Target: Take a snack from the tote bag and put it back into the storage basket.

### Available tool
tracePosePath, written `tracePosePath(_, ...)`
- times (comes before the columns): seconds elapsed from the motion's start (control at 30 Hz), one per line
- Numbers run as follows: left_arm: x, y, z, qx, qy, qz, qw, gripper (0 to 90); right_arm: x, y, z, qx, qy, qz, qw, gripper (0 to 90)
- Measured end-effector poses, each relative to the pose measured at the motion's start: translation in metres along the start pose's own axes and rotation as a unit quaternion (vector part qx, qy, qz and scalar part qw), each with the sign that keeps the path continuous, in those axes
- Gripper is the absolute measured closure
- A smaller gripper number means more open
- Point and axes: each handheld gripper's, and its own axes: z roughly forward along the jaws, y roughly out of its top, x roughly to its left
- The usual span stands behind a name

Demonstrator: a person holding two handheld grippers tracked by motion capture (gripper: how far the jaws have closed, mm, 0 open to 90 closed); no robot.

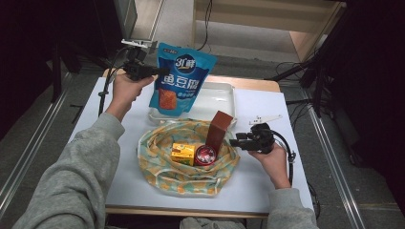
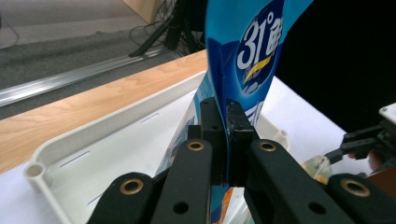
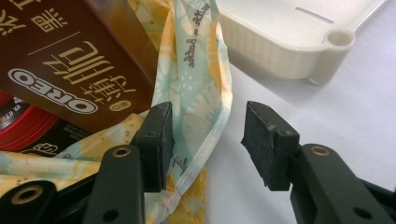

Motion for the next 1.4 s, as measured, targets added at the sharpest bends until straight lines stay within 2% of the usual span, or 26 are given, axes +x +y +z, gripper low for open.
tracePosePath(0.13, 0.004, -0.007, -0.004, -0.003, -0.005, -0.007, 1.0, 90.0, 0.001, 0.0, 0.002, 0.001, 0.0, 0.001, 1.0, 53.7)
tracePosePath(0.2, 0.004, -0.011, -0.005, -0.004, -0.007, -0.005, 1.0, 89.9, 0.002, 0.001, 0.003, 0.001, 0.0, -0.001, 1.0, 53.8)
tracePosePath(0.3, 0.002, -0.015, -0.005, 0.004, -0.003, 0.012, 0.9999, 89.9, 0.002, 0.001, 0.004, 0.003, 0.001, -0.002, 1.0, 53.9)
tracePosePath(0.87, 0.006, -0.043, -0.017, 0.025, -0.025, 0.03, 0.9989, 87.1, 0.003, 0.001, 0.005, 0.006, -0.001, -0.004, 1.0, 54.2)
tracePosePath(1.03, 0.003, -0.045, -0.019, 0.033, -0.02, 0.038, 0.9985, 82.3, 0.003, 0.001, 0.005, 0.006, -0.001, -0.003, 1.0, 54.2)
tracePosePath(1.23, 0.005, -0.051, -0.018, 0.057, -0.002, 0.04, 0.9976, 65.5, 0.002, 0.0, 0.004, 0.006, -0.001, -0.003, 1.0, 54.2)
tracePosePath(1.3, 0.006, -0.055, -0.019, 0.055, -0.002, 0.036, 0.9979, 63.8, 0.002, 0.0, 0.004, 0.007, -0.002, -0.002, 1.0, 54.2)
tracePosePath(1.4, 0.009, -0.061, -0.02, 0.064, -0.002, 0.032, 0.9974, 61.5, 0.002, 0.0, 0.004, 0.007, -0.002, -0.002, 1.0, 54.2)
